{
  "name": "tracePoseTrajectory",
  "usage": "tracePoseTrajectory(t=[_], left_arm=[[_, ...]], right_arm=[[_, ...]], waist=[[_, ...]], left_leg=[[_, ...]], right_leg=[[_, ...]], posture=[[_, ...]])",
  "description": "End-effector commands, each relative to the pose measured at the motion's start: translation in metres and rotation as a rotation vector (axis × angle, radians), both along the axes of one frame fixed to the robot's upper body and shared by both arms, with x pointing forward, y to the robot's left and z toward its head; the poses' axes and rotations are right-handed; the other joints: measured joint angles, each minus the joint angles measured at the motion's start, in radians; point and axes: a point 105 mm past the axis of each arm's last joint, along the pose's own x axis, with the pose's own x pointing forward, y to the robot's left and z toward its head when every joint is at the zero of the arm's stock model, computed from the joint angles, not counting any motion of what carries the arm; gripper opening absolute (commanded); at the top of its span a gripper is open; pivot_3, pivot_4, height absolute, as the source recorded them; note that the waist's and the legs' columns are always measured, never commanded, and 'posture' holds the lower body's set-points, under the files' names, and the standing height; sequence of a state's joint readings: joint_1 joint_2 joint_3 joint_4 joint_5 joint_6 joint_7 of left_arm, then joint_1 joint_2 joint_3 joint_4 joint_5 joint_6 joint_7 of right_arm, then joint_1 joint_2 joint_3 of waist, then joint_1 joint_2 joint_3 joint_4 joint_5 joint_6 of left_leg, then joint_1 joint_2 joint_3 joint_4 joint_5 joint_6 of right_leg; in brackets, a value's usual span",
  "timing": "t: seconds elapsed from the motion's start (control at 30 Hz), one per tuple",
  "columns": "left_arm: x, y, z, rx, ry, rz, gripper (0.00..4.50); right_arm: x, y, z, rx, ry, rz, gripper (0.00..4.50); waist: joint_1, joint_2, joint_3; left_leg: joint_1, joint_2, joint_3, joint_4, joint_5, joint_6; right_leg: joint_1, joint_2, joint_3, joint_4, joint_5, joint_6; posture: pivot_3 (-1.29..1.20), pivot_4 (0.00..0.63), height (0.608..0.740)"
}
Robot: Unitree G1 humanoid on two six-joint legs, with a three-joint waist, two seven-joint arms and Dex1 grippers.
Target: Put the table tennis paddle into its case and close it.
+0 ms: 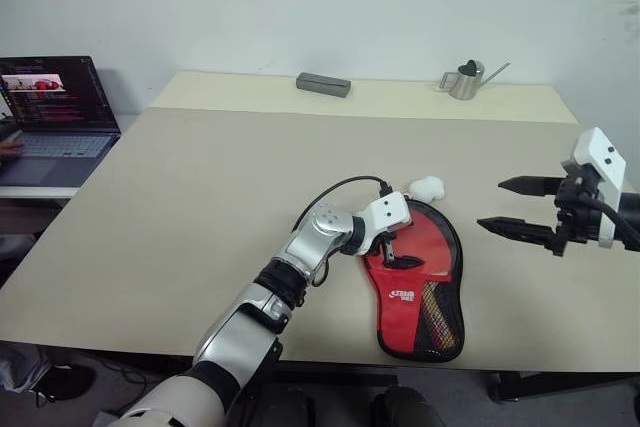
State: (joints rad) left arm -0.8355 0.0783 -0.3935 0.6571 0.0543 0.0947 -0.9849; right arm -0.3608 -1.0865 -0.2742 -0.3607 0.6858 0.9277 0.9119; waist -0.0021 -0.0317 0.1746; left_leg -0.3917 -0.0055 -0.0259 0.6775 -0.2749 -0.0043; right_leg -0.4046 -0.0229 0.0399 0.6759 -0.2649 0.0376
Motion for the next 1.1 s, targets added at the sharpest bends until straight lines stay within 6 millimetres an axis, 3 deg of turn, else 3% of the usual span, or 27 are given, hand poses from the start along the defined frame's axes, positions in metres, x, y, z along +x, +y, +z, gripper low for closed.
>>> tracePoseTrajectory(t=[0.03, 0.3, 0.57, 0.87, 1.1], left_arm=[[-0.003, 0.01, -0.028, 0.048, 0.064, 0.045, 4.46], [-0.004, 0.011, -0.035, 0.035, 0.069, 0.069, 4.46], [-0.008, 0.005, -0.036, 0.028, 0.06, 0.055, 4.46], [-0.008, 0.006, -0.037, 0.027, 0.055, 0.063, 4.46], [-0.007, 0.007, -0.037, 0.028, 0.05, 0.071, 4.46]], right_arm=[[0.015, -0.001, 0.012, 0.003, -0.057, -0.024, 4.5], [0.075, 0.017, 0.013, 0.131, -0.018, -0.142, 4.5], [0.132, 0.021, -0.019, 0.15, 0.059, -0.311, 4.5], [0.159, 0.014, -0.05, 0.086, 0.086, -0.386, 4.5], [0.166, 0.033, -0.067, 0.105, 0.138, -0.369, 4.5]], waist=[[-0.001, 0.0, 0.0], [-0.002, 0.003, -0.003], [0.001, 0.004, -0.004], [-0.001, 0.006, -0.005], [-0.003, 0.008, -0.006]], left_leg=[[0.0, 0.0, 0.0, 0.0, 0.0, 0.0], [0.002, 0.0, 0.001, 0.0, 0.0, 0.0], [0.002, 0.0, 0.001, 0.0, 0.0, 0.0], [0.002, -0.001, 0.002, 0.0, 0.0, 0.0], [0.002, -0.001, 0.002, 0.0, 0.0, 0.0]], right_leg=[[0.0, 0.0, 0.0, 0.0, 0.0, 0.0], [0.001, 0.0, 0.001, 0.001, 0.0, 0.0], [0.0, -0.001, 0.0, 0.002, 0.0, -0.001], [0.0, -0.001, 0.0, 0.002, 0.0, -0.001], [0.0, -0.001, 0.0, 0.003, 0.001, -0.001]], posture=[[0.0, 0.15, 0.74], [0.0, 0.15, 0.74], [0.0, 0.15, 0.74], [0.0, 0.15, 0.74], [0.0, 0.15, 0.74]])
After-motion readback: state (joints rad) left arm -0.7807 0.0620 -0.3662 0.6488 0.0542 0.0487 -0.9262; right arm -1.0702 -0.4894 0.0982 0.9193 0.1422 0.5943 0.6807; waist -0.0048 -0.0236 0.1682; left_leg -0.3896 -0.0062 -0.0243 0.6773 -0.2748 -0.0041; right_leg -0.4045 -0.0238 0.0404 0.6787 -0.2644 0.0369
